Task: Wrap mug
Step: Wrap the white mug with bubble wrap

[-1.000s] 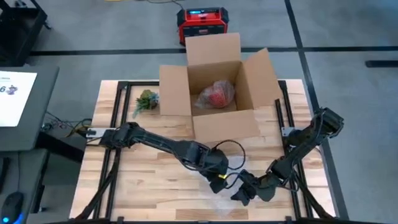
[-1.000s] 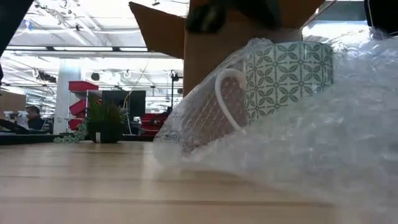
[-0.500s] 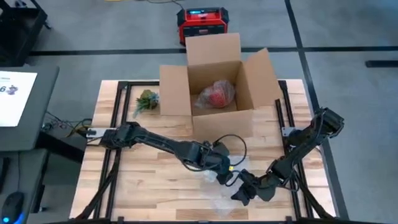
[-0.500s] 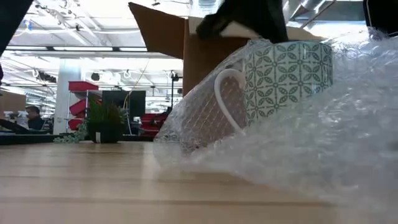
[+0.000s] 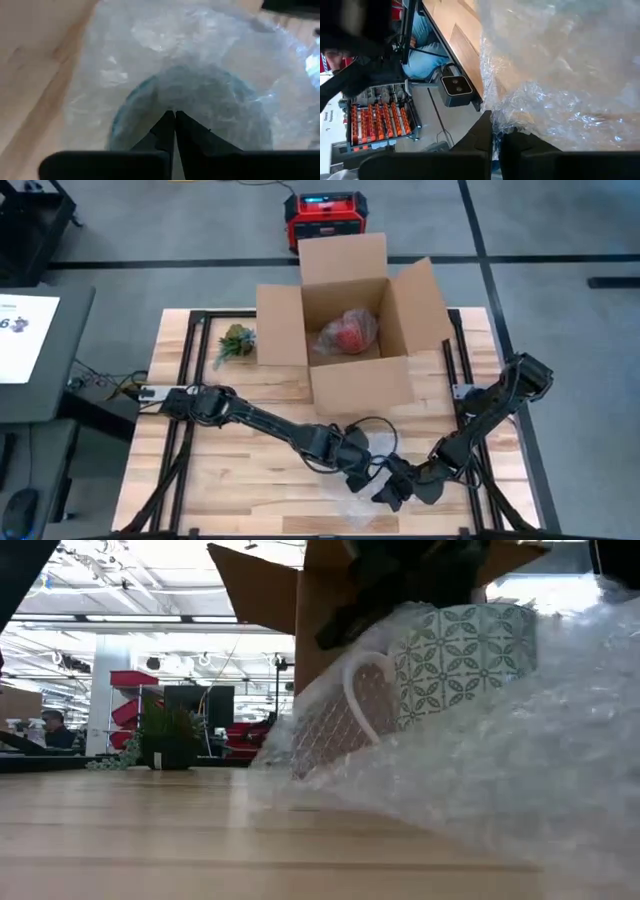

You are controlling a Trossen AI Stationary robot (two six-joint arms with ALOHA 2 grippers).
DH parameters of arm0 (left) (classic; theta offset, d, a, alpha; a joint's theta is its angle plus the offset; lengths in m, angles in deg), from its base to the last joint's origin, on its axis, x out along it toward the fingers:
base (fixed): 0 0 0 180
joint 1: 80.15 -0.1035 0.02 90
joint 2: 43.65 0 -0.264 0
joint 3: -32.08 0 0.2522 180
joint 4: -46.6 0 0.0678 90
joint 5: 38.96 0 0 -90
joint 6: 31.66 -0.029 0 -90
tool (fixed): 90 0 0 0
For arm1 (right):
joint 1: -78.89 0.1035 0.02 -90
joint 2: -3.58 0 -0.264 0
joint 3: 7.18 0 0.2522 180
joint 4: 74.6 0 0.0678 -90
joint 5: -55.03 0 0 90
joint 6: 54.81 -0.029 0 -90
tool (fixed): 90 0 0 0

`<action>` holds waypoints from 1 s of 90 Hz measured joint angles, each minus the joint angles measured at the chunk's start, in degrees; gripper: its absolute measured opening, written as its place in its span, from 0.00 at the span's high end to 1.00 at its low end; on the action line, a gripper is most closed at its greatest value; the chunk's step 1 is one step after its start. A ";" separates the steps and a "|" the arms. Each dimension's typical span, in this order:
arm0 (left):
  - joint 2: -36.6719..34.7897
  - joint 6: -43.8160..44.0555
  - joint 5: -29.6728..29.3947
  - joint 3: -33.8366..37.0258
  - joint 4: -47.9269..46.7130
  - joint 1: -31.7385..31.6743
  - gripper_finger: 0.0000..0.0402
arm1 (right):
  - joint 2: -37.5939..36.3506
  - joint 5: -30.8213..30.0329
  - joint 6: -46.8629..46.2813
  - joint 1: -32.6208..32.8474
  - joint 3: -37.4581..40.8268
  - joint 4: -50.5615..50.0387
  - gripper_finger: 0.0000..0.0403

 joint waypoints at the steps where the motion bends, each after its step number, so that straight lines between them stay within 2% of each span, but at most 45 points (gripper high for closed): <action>1: 0.28 -0.03 0.32 0.00 -0.15 -0.01 1.00 | 0.00 0.00 -0.01 0.00 0.00 -0.05 1.00; 26: 2.84 -2.00 6.62 -1.10 0.34 -0.70 1.00 | 0.00 0.04 -0.02 0.07 0.00 0.20 1.00; 69: 1.10 -5.37 6.21 -15.31 -9.41 -0.29 1.00 | -0.48 0.02 0.20 0.31 -0.02 -3.29 1.00; 90: -3.56 -5.28 6.47 -14.62 -13.93 0.96 1.00 | -0.46 2.47 1.18 0.31 -0.02 -1.38 1.00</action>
